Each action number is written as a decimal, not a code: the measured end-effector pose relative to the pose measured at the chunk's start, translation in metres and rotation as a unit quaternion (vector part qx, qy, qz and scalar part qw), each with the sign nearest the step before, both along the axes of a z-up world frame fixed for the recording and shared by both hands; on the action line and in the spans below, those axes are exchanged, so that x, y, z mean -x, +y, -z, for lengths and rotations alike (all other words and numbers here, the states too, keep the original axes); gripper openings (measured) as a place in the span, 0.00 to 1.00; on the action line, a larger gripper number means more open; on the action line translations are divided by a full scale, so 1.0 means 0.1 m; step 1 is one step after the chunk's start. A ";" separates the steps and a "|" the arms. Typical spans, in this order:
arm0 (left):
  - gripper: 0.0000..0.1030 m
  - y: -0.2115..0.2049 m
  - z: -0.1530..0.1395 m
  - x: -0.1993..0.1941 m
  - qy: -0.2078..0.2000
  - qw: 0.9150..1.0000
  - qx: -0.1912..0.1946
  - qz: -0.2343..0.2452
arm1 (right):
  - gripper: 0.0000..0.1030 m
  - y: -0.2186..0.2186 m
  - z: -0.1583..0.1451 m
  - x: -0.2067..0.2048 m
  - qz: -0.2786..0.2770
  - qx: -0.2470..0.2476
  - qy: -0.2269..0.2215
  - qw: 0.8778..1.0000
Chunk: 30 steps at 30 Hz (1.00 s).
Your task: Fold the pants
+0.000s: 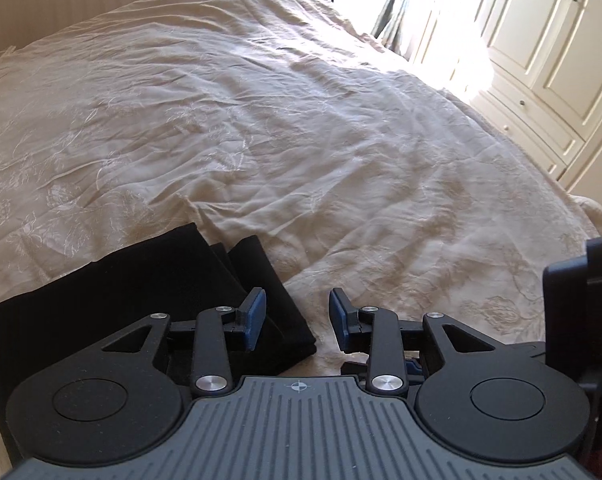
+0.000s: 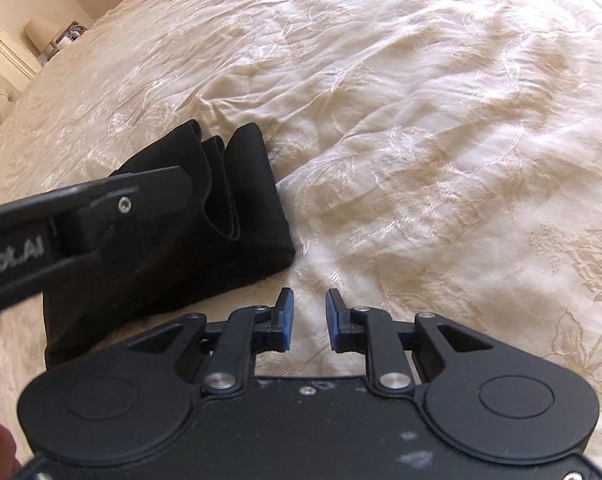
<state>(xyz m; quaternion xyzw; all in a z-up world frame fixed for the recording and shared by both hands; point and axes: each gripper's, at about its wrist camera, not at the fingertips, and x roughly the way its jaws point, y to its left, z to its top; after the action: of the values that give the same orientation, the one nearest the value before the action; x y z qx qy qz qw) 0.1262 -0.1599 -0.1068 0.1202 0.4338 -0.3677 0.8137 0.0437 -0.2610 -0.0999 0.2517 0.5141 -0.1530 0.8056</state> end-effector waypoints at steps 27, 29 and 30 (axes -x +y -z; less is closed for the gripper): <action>0.42 1.95 0.87 -1.00 0.133 0.946 -0.131 -0.263 | 0.45 0.12 0.33 -1.32 -0.121 -0.011 -0.024 0.992; 0.42 1.98 0.87 -1.01 0.136 0.947 -0.126 -0.262 | 0.46 0.11 0.39 -1.37 -0.123 -0.019 -0.025 0.992; 0.42 1.99 0.86 -1.01 0.137 0.947 -0.122 -0.263 | 0.47 0.13 0.41 -1.39 -0.124 -0.022 -0.026 0.992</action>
<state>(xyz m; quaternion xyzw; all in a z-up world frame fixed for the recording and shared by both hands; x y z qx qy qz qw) 0.2270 0.0392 -0.1933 0.0487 0.5991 -0.0980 0.7932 0.1823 -0.2485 -0.1404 0.2075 0.5236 -0.0335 0.8256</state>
